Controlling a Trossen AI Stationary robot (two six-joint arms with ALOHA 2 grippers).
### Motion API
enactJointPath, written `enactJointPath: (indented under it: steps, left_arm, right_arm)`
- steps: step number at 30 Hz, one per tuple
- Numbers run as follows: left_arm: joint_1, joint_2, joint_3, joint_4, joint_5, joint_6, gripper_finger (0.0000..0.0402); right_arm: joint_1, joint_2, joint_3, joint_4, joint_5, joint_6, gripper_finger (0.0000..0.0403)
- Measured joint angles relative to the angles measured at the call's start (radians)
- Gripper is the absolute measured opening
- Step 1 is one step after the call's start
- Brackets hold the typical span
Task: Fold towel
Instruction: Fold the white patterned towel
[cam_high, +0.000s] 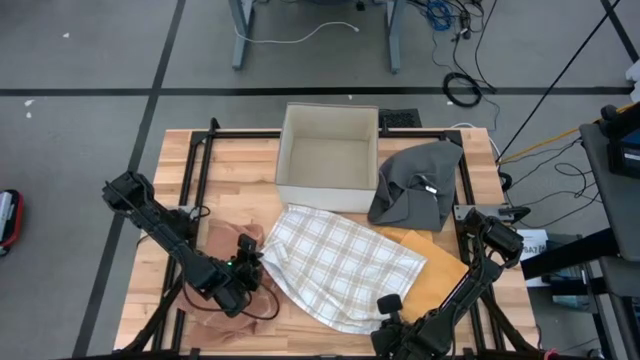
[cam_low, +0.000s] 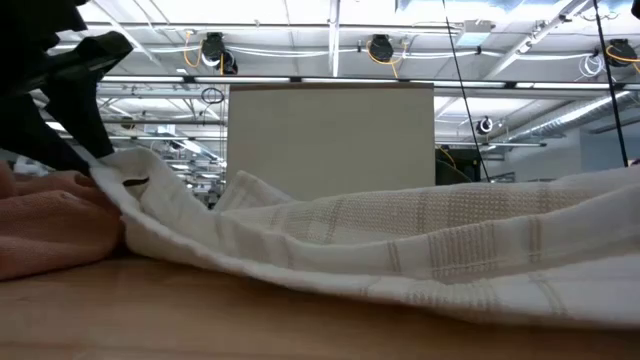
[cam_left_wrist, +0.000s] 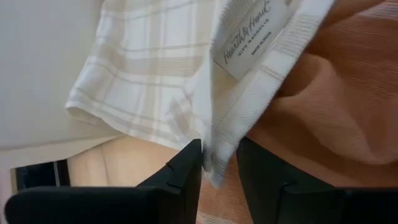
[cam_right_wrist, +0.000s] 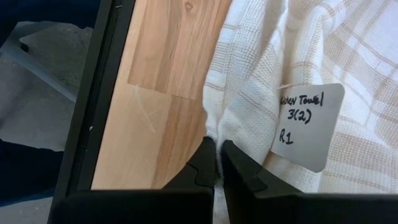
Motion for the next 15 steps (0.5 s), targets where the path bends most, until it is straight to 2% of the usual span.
enactJointPath:
  steps: [4, 9, 15]
  left_arm:
    - [-0.001, 0.0, 0.0, 0.02, 0.004, 0.011, 0.0105]
    - [-0.004, 0.0, 0.0, 0.098, -0.021, 0.101, 0.0105]
    - [0.008, 0.023, 0.0, 0.106, -0.03, 0.145, 0.0101]
  right_arm:
    - [0.0, 0.0, 0.0, 0.0, 0.0, 0.0, 0.0004]
    - [0.001, 0.0, 0.0, 0.0, 0.014, -0.004, 0.0004]
    - [0.001, 0.0, 0.0, 0.002, 0.016, -0.003, 0.0004]
